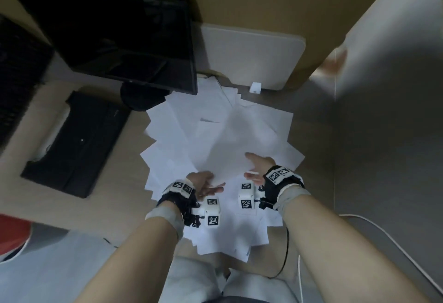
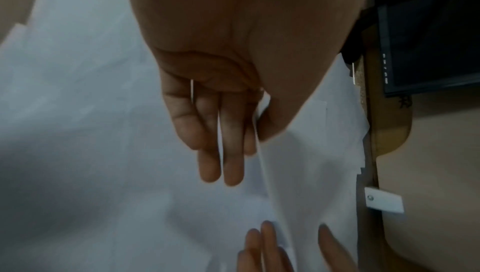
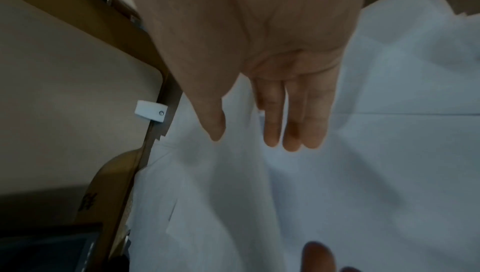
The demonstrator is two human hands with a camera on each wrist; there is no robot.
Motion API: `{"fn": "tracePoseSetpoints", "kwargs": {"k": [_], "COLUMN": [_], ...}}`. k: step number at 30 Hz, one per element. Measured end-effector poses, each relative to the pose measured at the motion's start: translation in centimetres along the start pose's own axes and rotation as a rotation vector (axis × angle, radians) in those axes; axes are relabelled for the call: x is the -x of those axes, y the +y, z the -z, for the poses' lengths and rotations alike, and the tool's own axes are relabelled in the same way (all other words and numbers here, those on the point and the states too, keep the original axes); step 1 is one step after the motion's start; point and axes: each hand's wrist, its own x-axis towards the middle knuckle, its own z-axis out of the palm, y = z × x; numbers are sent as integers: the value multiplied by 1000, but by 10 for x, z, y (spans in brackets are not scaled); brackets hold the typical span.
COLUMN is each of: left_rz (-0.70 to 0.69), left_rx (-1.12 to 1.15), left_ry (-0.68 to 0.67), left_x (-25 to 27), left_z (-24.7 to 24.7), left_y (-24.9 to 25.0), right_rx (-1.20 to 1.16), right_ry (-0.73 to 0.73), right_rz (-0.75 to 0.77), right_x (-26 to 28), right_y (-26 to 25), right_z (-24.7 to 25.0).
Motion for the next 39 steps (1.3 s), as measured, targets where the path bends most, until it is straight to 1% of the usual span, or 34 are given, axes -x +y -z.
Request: {"fn": "tracePoseSetpoints", "kwargs": {"k": [1, 2, 3, 4, 5, 6, 8, 9, 10, 11, 12, 13, 14, 15, 16, 17, 20, 22, 24, 26, 28, 30, 31, 33, 36, 39], "left_rz": [19, 22, 33, 39, 49, 47, -1, -37, -86, -143, -198, -215, -220, -200, -178, -172, -131, -115, -119, -125, -164, -175, -183, -161, -126, -107], "left_rx": [-93, -179, -252, -330, -348, -312, -242, -255, -321, -403, -468, -499, -544, -596, -646, -667, -599, -618, -675, -723, -752, -740, -724, -685, -541, -399], "left_ry": [-56, -91, -110, -112, -75, 8, 169, 235, 291, 332, 352, 346, 344, 337, 325, 310, 238, 215, 189, 183, 193, 225, 244, 280, 295, 306], "left_x": [5, 13, 19, 24, 27, 28, 20, 8, -7, -24, -39, -51, -38, -41, -39, -47, -53, -62, -65, -68, -60, -52, -48, -38, -29, -33], "left_z": [0, 0, 3, 6, 12, 18, 30, 36, 41, 45, 47, 46, 37, 33, 27, 24, 20, 22, 25, 30, 36, 48, 56, 70, 85, 90], "left_y": [-3, -4, -5, -4, -2, 2, 16, 24, 32, 39, 44, 47, 53, 55, 58, 61, 70, 72, 71, 70, 72, 70, 68, 62, 43, 14], "right_rx": [78, 120, 198, 186, 325, 358, 553, 646, 616, 471, 395, 420, 436, 461, 502, 510, 430, 433, 442, 412, 421, 524, 579, 615, 695, 786], "right_ry": [-10, 18, 63, 107, 168, 283, 318, 329, 317, 303, 316, 350, 383, 396, 400, 382, 270, 232, 230, 212, 188, 168, 157, 141, 141, 125], "right_rz": [18, 32, 51, 54, 128, 171, 178, 189, 205, 117, 94, 79, 64, 21, 6, -3, 19, 24, 41, 84, 104, 126, 159, 212, 270, 315], "right_x": [2, 3, 1, 3, 6, 3, -23, -39, -53, -57, -53, -49, -46, -36, -38, -41, -44, -43, -41, -38, -34, -29, -27, -24, -19, -16], "right_y": [2, 2, 4, 1, 3, 6, 9, 13, 16, 12, 8, 9, 6, 3, 1, 1, 2, 1, 0, -2, -5, -6, -6, -4, 0, 9], "right_z": [-2, -5, -4, -2, -4, -2, 10, 17, 22, 23, 19, 15, 12, 7, 4, 1, -11, -19, -26, -34, -43, -53, -59, -69, -77, -77]}}
